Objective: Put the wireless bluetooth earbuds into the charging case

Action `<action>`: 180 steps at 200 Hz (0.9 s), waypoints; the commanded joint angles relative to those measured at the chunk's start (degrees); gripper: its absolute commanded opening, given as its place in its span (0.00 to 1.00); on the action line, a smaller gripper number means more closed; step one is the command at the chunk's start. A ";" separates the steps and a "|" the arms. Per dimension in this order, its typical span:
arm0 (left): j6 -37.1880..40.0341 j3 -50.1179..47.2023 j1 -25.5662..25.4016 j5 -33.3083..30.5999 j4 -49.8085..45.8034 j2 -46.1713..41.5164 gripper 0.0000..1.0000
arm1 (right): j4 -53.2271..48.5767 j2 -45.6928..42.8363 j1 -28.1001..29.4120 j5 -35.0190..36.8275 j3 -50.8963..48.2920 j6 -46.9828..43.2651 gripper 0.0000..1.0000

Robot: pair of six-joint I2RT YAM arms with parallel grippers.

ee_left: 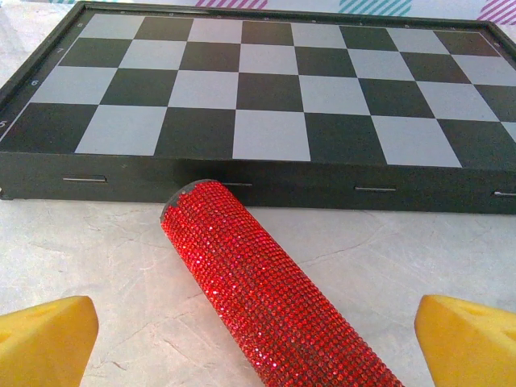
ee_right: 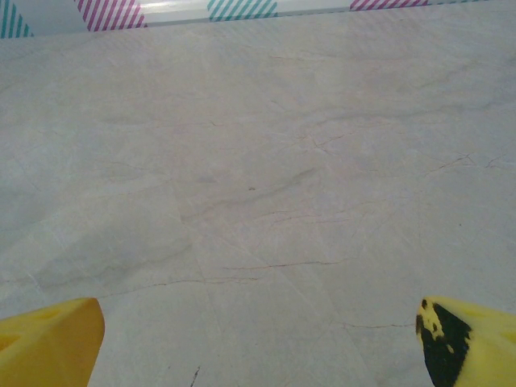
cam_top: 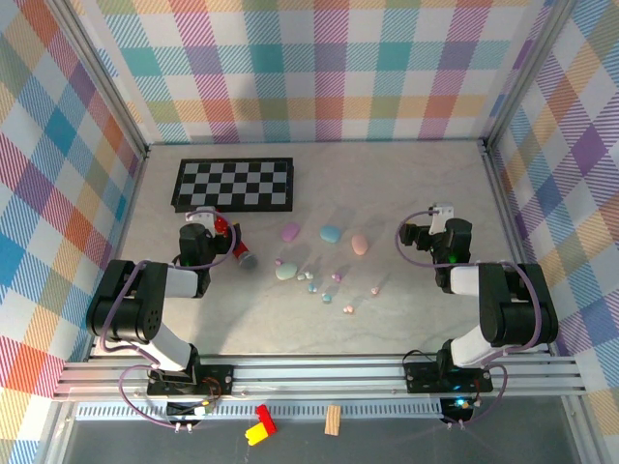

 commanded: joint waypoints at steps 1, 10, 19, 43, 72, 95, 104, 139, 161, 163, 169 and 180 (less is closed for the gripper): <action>-0.50 0.13 0.25 -0.32 0.34 0.05 1.00 | 2.26 0.45 0.28 -0.20 0.08 0.28 0.99; -0.50 0.08 0.30 -0.34 0.43 0.05 1.00 | 1.59 0.12 0.30 -0.70 0.37 0.07 0.99; -0.50 -0.08 0.30 -0.35 0.60 -0.04 1.00 | 0.55 -0.59 0.25 -0.95 0.66 -0.11 0.99; -0.25 -0.10 0.30 -0.25 -0.39 -1.49 1.00 | -4.11 -4.61 0.29 -1.04 1.36 -0.06 0.99; 0.17 1.38 -0.35 -0.96 -9.36 -9.60 1.00 | -12.92 -12.01 0.43 -0.69 1.74 1.90 0.99; 3.39 2.02 -3.28 -3.71 -13.48 -15.56 1.00 | -17.85 -17.56 1.12 -1.67 1.74 5.64 0.99; 5.05 2.94 -4.98 -5.04 -16.01 -17.51 1.00 | -20.52 -19.74 2.10 -1.66 2.23 6.12 0.99; 9.61 7.77 -11.56 -2.12 -27.10 -22.27 1.00 | -32.32 -26.47 5.09 -5.84 5.92 15.91 0.99; 14.23 11.67 -15.22 5.62 -35.34 -22.40 1.00 | -39.51 -27.04 7.40 -10.22 9.09 19.27 0.99; 14.67 12.11 -15.60 6.19 -36.23 -22.22 1.00 | -39.96 -27.04 7.84 -10.37 9.20 19.49 0.99; 15.84 13.26 -16.74 7.50 -38.71 -21.75 1.00 | -40.64 -26.96 9.09 -10.73 9.51 20.01 0.99; 18.75 15.15 -18.77 10.65 -43.59 -20.84 1.00 | -41.40 -26.95 11.85 -10.91 9.59 20.15 0.98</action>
